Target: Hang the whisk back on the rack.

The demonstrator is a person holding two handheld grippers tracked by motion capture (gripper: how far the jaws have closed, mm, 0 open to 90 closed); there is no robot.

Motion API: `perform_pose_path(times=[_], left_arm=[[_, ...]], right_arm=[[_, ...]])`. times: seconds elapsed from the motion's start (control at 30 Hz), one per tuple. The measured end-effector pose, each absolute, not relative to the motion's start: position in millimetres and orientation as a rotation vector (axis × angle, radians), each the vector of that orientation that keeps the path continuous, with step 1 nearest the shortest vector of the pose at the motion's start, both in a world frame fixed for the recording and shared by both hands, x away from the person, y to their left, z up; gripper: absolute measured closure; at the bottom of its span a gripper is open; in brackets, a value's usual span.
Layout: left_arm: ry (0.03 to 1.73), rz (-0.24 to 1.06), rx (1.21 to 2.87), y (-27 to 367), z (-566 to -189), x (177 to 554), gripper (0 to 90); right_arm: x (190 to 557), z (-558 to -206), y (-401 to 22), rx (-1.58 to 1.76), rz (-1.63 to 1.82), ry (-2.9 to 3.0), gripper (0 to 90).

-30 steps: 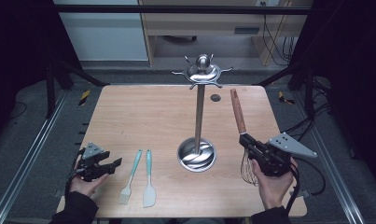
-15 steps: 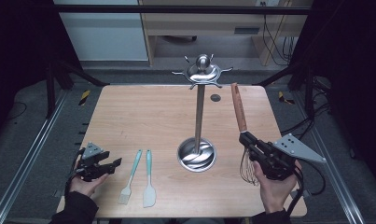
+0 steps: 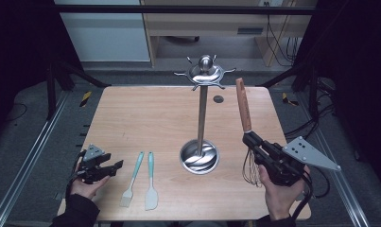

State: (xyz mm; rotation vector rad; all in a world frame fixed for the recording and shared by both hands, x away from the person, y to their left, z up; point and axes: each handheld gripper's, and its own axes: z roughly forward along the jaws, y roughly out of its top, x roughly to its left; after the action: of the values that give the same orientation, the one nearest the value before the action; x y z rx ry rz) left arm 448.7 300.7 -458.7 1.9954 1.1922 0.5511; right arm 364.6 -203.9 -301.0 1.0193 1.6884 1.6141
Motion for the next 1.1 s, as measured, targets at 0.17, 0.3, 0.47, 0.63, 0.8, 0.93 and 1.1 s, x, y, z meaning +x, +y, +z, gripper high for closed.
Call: perform_pose_path(times=[0.17, 0.3, 0.47, 0.63, 0.8, 0.93, 1.1], left_arm=[[1.192, 0.552, 1.999, 300.3, -458.9, 448.8, 39.3], [1.195, 0.551, 1.994, 300.8, -459.0, 448.7, 39.3], [1.193, 0.552, 1.999, 300.4, -459.0, 448.7, 39.3], [1.195, 0.552, 1.995, 300.6, -459.0, 448.6, 39.3], [1.195, 0.551, 1.995, 300.7, -459.0, 448.7, 39.3], [1.195, 0.552, 1.995, 300.7, -459.0, 448.6, 39.3], [1.195, 0.552, 1.995, 300.9, -459.0, 448.7, 39.3]], right_arm=[[363.4, -297.0, -194.9, 0.984, 1.632, 1.701, 81.3], [363.3, -294.4, -190.5, 0.959, 1.644, 1.702, 81.4], [362.9, -292.0, -188.3, 0.943, 1.658, 1.704, 81.3], [365.6, -294.0, -184.5, 0.94, 1.649, 1.721, 81.3], [370.2, -297.4, -180.7, 0.949, 1.644, 1.738, 81.3], [374.7, -301.8, -178.4, 0.945, 1.639, 1.754, 81.2], [381.3, -307.9, -176.5, 0.945, 1.65, 1.765, 81.1]])
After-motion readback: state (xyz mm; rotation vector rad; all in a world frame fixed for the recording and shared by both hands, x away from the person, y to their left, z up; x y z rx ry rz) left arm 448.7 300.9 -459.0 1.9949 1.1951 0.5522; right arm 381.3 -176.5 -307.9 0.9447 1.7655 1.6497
